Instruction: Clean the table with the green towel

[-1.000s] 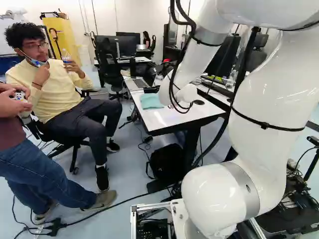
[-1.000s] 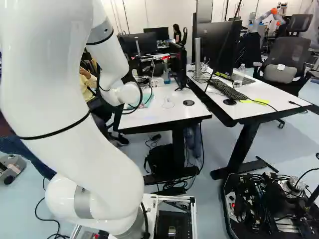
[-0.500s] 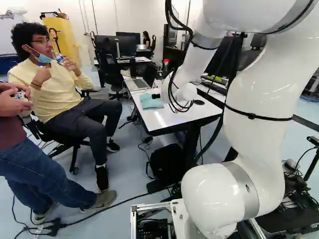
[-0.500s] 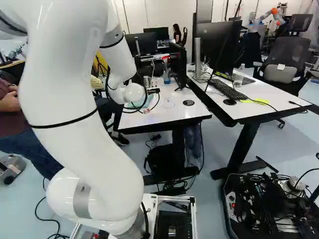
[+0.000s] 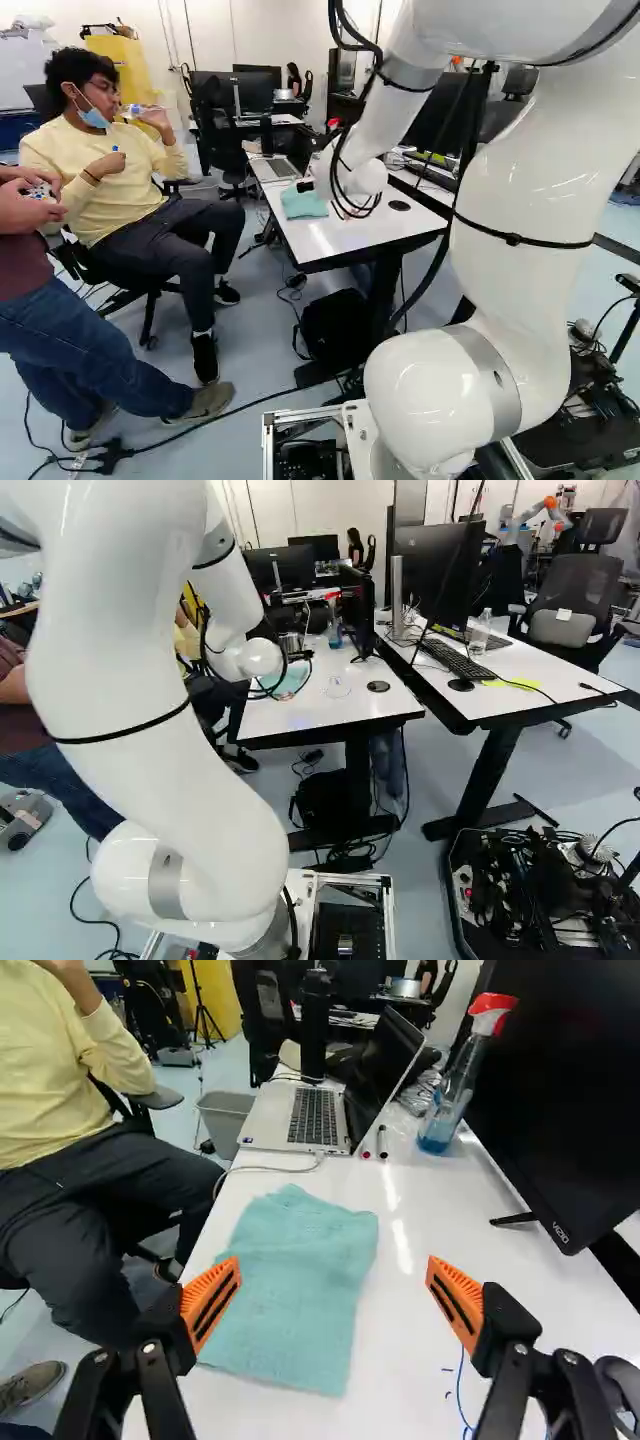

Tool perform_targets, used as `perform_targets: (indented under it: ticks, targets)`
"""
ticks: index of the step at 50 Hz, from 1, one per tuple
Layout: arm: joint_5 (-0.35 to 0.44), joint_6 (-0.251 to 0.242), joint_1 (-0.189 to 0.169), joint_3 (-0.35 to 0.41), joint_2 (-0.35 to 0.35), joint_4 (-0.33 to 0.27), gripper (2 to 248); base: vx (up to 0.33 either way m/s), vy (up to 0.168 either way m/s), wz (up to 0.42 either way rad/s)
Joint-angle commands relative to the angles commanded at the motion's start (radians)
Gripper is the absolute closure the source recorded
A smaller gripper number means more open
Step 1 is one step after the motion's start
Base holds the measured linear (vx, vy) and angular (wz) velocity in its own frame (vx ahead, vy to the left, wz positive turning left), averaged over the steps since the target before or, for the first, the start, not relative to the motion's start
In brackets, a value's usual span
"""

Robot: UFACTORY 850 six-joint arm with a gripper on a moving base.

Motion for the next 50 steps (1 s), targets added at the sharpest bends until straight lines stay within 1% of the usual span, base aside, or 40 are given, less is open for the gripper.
perform_targets:
  ticks: [16, 50]
  targets:
    - [-0.120, 0.000, 0.023, -0.085, -0.040, 0.019, 3, 0.000, 0.000, 0.000]
    - [-0.412, 0.000, 0.059, -0.270, -0.126, 0.091, 3, 0.000, 0.000, 0.000]
